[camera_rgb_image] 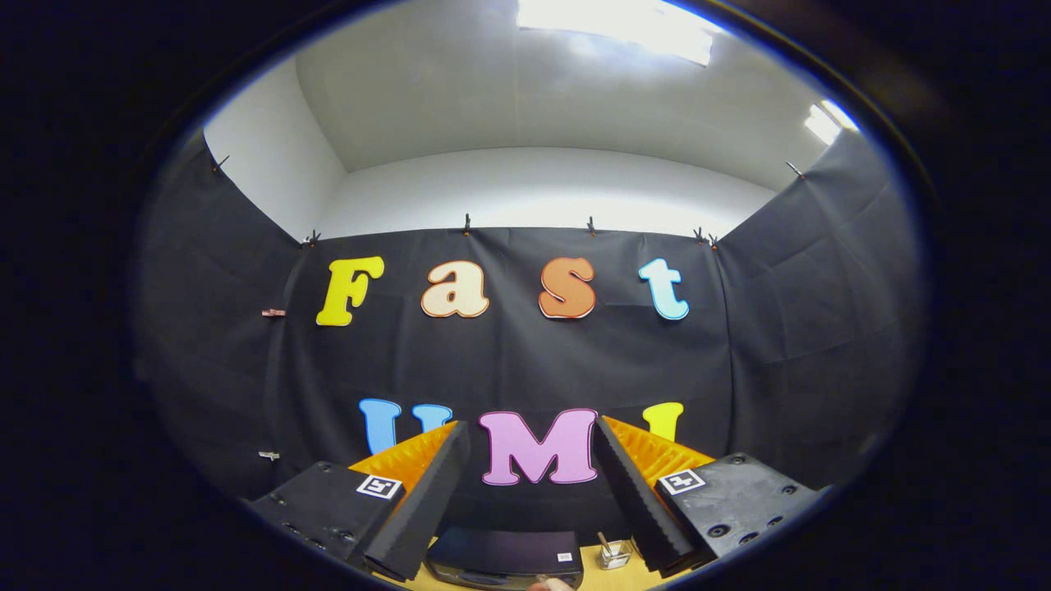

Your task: Open the toaster oven, put the food inside, and close the toaster oven door.

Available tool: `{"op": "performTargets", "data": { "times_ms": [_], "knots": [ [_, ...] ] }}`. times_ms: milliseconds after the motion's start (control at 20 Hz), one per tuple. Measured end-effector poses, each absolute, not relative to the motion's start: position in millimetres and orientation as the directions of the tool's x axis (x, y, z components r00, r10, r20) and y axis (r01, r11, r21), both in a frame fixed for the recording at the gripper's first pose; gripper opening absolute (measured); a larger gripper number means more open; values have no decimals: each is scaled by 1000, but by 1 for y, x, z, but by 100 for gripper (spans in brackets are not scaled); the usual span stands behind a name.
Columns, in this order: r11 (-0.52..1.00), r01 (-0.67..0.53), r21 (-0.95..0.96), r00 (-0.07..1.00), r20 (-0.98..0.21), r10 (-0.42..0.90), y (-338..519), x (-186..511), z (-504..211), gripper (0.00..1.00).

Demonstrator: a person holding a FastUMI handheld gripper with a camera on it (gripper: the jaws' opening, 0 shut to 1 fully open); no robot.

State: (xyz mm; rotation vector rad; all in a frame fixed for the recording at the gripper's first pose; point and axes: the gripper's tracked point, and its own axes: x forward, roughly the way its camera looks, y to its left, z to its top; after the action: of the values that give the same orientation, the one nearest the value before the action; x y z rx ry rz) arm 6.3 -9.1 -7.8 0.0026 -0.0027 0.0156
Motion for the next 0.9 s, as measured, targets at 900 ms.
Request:
{"op": "performTargets", "data": {
  "times_ms": [900],
  "knots": [
    [1000,18,2,1000,-13,-18,-22,15,-15,97]
  ]
}}
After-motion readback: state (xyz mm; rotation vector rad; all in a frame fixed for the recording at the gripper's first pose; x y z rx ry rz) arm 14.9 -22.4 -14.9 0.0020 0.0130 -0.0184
